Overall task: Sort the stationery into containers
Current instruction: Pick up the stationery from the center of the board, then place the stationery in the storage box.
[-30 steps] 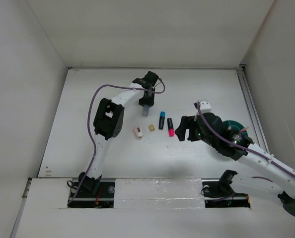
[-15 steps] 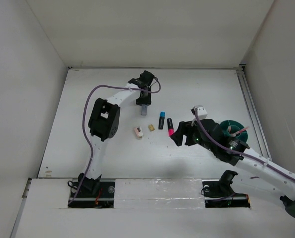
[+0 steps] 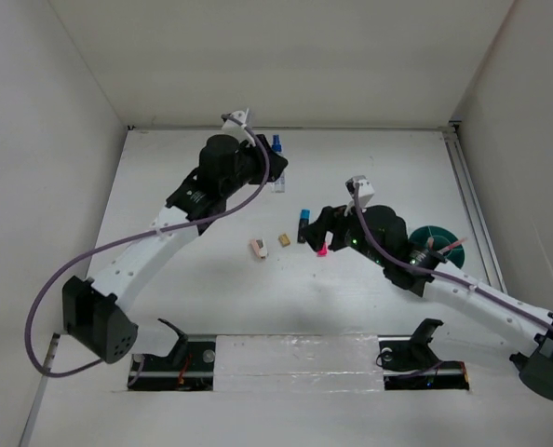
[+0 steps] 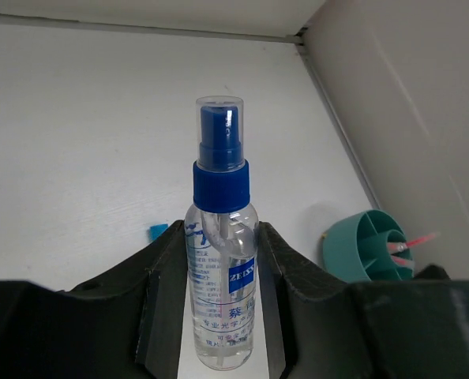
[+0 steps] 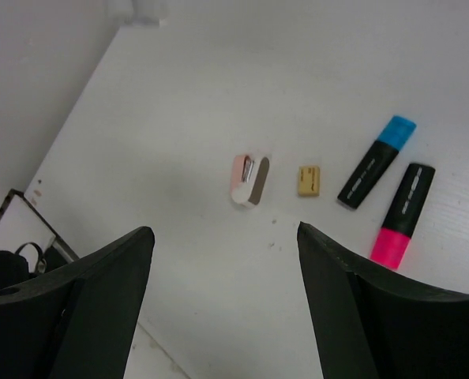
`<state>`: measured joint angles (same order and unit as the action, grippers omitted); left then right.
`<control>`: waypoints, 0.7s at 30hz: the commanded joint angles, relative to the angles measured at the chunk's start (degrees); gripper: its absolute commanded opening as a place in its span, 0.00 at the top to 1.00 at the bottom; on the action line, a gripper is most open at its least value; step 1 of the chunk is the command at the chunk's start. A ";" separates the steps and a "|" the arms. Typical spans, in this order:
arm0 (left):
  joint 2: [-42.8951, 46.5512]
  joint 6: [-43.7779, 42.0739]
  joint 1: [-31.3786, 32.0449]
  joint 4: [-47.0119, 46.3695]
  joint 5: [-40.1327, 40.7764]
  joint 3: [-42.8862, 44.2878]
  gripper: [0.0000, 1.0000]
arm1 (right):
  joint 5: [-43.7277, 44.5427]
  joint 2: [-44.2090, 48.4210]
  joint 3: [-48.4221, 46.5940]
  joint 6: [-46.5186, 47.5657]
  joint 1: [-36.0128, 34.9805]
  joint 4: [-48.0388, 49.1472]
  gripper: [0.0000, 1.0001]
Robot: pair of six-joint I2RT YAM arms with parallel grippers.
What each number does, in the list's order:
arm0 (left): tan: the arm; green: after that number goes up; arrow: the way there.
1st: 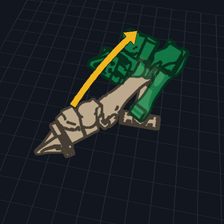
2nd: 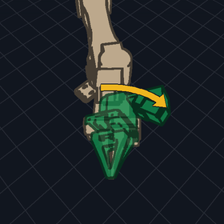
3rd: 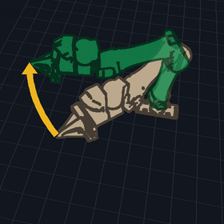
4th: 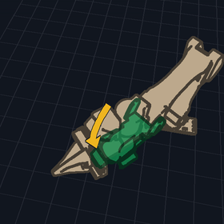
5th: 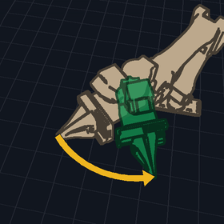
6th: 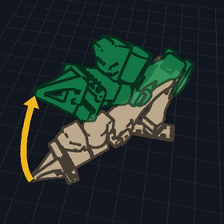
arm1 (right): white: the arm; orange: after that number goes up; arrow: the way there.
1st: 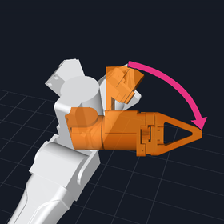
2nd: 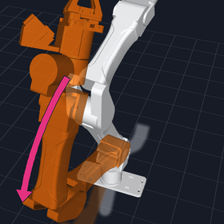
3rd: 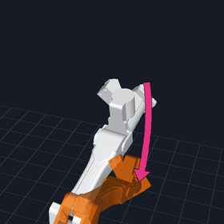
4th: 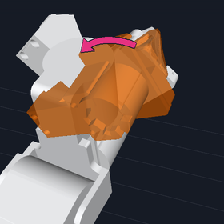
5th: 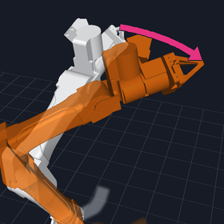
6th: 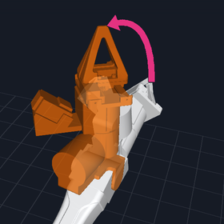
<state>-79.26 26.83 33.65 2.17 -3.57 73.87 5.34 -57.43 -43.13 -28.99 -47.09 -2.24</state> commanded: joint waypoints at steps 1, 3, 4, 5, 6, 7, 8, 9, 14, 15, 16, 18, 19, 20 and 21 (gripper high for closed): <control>3.93 2.17 0.01 -10.08 -7.04 -6.09 1.00 | -7.06 -1.36 -5.12 2.36 1.83 10.49 0.21; 6.48 1.39 1.32 -10.61 -6.02 -6.80 1.00 | -9.47 -1.37 -5.73 2.88 2.35 13.13 0.21; 7.01 0.69 2.20 -10.61 -5.40 -6.80 1.00 | -10.00 -1.37 -5.73 2.89 2.35 15.40 0.21; 8.06 -0.02 3.86 -10.61 -4.78 -7.33 1.00 | -10.00 -1.37 -5.73 2.28 2.35 16.29 0.21; 8.07 -0.72 4.49 -11.13 -4.78 -7.85 1.00 | -9.13 -2.24 -6.86 1.75 2.35 16.30 0.21; 8.77 -0.73 5.02 -11.92 -4.78 -7.86 1.00 | -9.12 -3.64 -7.48 1.23 2.96 16.82 0.21; 8.78 -0.73 5.02 -12.71 -6.17 -8.82 1.00 | -9.73 -4.44 -8.01 1.22 2.97 17.44 0.21; 9.56 -0.73 5.02 -13.50 -6.88 -9.78 1.00 | -9.74 -5.23 -8.02 1.22 3.58 17.45 0.21; 10.09 -0.73 5.02 -14.74 -9.69 -9.79 1.00 | -11.58 -8.92 -10.39 -0.10 3.58 20.08 0.22; 10.09 -0.20 5.02 -14.74 -10.48 -9.79 1.00 | -11.06 -9.89 -10.39 -0.10 3.58 20.60 0.24; 10.09 -0.20 5.02 -14.74 -10.49 -10.32 1.00 | -11.06 -10.42 -10.39 -0.10 3.58 20.61 0.24; 10.09 -0.20 5.02 -15.27 -11.27 -10.32 1.00 | -11.06 -11.21 -10.92 -0.10 3.58 20.61 0.25; 10.70 -0.20 5.02 -15.27 -12.06 -10.32 1.00 | -10.36 -11.21 -10.92 -0.10 3.58 20.61 0.29; 10.71 0.41 5.02 -15.27 -12.07 -10.32 1.00 | -10.35 -11.21 -10.40 -0.10 3.58 21.39 0.33; 10.71 0.42 5.02 -15.27 -12.07 -10.32 1.00 | -9.40 -11.21 -10.39 -0.10 3.58 22.53 0.41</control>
<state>-71.00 26.92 38.79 -8.27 -13.30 63.70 -4.60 -69.30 -51.07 -28.80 -43.81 14.11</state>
